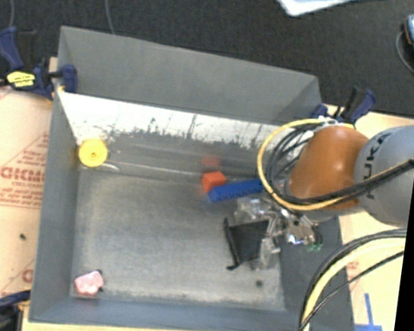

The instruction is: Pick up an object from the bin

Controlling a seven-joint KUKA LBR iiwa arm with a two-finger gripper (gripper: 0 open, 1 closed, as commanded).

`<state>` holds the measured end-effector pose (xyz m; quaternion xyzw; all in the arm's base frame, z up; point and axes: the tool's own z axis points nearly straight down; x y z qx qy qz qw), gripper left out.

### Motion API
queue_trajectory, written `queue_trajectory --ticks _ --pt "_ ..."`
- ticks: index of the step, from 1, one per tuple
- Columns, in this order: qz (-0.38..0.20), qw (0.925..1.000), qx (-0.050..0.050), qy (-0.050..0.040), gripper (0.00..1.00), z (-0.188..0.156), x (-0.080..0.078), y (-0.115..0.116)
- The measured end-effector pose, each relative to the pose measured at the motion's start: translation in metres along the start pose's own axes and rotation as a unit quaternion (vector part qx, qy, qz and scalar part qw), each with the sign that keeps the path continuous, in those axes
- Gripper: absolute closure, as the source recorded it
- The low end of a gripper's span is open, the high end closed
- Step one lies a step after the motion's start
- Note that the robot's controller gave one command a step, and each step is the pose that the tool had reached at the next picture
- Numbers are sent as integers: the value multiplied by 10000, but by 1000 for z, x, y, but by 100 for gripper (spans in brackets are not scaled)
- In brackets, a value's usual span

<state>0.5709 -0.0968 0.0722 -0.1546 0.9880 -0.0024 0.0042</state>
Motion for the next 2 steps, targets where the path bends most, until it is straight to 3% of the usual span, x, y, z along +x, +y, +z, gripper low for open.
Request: queue_trajectory --ticks 1,2 --pt "2243 9745 -20 52 0 -2 8 -6" --pt "-1025 9947 33 -56 100 1 -11 -2"
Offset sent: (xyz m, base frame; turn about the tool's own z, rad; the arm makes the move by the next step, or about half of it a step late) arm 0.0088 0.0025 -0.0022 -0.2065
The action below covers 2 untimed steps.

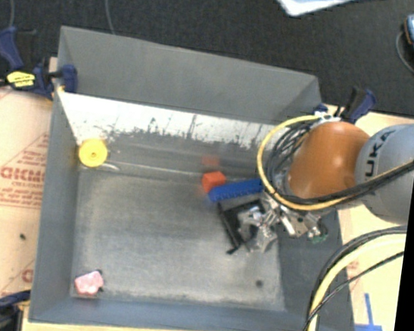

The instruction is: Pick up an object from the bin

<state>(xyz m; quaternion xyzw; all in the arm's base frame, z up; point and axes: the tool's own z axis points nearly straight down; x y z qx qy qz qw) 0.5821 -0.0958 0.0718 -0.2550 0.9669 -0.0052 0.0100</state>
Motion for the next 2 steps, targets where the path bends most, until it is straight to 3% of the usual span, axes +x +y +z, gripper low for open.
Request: queue_trajectory --ticks 2 --pt "90 10000 -5 -3 100 -14 -4 12"
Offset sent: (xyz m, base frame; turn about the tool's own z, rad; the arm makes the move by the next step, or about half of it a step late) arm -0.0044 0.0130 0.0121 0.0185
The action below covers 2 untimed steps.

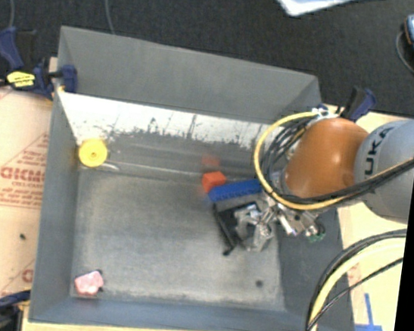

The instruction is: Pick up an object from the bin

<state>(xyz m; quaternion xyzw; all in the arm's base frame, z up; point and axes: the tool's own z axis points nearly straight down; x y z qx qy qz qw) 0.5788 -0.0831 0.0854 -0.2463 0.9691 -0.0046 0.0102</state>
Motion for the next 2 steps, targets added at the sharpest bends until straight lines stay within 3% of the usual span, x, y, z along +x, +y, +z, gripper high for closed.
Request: queue_trajectory --ticks 1,2 --pt "-95 10000 13 2 100 7 -2 -3" --pt "507 9987 10 -22 100 14 -3 9"
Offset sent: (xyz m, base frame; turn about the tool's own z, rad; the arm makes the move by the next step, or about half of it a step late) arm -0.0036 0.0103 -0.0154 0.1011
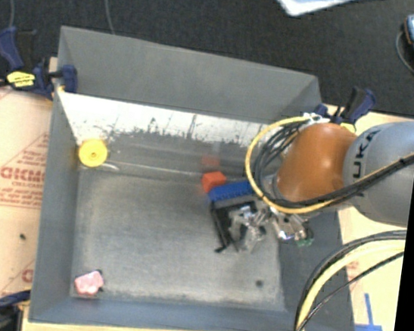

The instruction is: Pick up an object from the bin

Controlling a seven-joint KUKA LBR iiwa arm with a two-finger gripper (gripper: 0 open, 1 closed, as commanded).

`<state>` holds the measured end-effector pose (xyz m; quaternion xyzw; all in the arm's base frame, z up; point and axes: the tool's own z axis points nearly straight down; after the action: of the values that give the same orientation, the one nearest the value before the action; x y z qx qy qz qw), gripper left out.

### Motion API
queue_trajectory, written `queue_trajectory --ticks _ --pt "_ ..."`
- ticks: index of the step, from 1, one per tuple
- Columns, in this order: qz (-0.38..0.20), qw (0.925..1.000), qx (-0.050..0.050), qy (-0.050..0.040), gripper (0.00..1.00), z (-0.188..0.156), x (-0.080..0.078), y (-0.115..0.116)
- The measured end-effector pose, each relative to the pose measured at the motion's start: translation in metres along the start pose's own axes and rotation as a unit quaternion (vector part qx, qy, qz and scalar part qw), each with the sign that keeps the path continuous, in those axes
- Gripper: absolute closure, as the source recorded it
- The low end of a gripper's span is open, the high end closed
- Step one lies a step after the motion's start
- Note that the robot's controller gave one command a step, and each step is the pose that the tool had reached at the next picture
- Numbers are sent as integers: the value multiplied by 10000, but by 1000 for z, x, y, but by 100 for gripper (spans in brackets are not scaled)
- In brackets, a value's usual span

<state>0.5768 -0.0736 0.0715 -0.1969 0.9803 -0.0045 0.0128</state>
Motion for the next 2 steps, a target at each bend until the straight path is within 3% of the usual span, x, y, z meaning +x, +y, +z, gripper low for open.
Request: queue_trajectory --ticks 1,2 --pt "640 9979 12 -4 100 -29 -9 -20" --pt "589 9983 7 -17 100 -46 -3 -4"
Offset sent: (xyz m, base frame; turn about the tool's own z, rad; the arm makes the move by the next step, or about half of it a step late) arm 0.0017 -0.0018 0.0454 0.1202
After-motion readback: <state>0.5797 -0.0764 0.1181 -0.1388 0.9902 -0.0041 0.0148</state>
